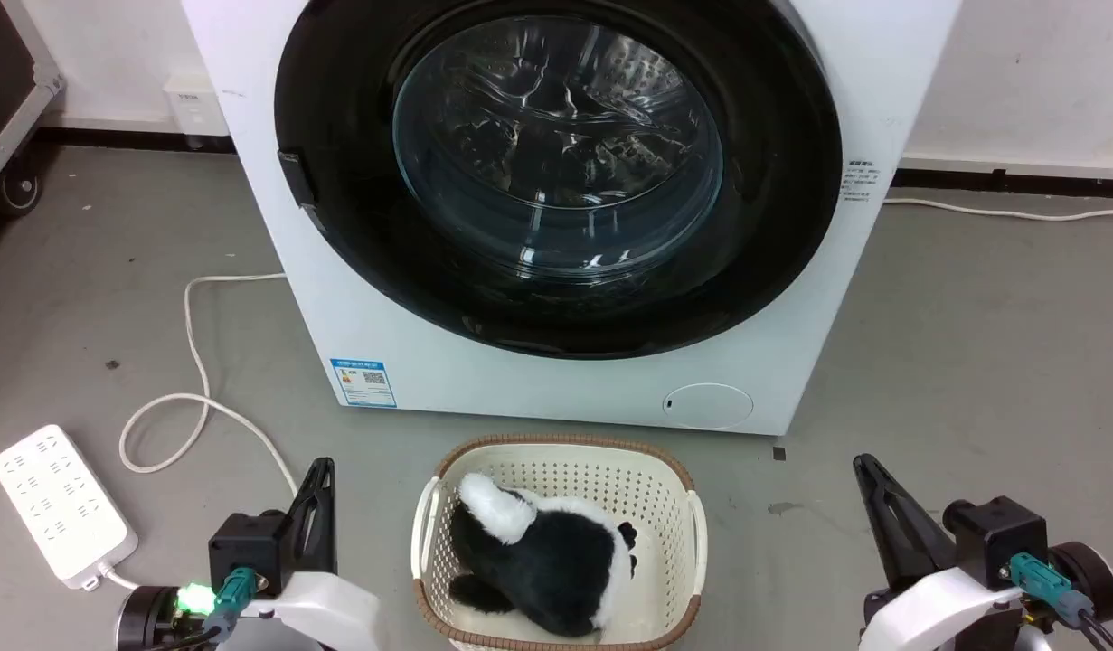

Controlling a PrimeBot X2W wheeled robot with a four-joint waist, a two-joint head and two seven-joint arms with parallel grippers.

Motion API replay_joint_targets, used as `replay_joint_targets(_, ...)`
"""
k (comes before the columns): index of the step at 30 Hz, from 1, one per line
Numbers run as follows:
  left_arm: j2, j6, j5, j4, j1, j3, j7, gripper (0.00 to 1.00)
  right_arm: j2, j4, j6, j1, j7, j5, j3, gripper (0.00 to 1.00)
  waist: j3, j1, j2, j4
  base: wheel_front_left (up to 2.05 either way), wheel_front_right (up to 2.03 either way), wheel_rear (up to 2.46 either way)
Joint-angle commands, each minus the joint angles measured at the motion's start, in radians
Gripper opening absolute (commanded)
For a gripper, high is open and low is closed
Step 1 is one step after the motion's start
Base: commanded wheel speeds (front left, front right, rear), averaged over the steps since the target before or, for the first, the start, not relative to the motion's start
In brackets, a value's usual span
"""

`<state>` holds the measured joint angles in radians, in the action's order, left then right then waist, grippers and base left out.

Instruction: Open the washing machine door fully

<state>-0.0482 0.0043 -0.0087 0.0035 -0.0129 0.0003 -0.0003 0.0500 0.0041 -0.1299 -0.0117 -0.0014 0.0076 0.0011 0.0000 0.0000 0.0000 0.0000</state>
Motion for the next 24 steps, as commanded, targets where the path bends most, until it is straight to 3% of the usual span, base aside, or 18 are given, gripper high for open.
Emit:
replay_joint_targets(1, -0.002, -0.004, 0.009, -0.004, 0.013, 0.000, 0.000, 0.00, 0.000, -0.004, -0.001, 0.012, 0.001, -0.008, -0.001, 0.00, 0.000, 0.0000, 0.0000, 0.000, 0.00, 0.00, 0.00)
replay_joint_targets(24, -0.002, -0.004, 0.009, -0.004, 0.013, 0.000, 0.000, 0.00, 0.000, -0.004, -0.001, 0.012, 0.001, -0.008, -0.001, 0.00, 0.000, 0.0000, 0.0000, 0.000, 0.00, 0.00, 0.00)
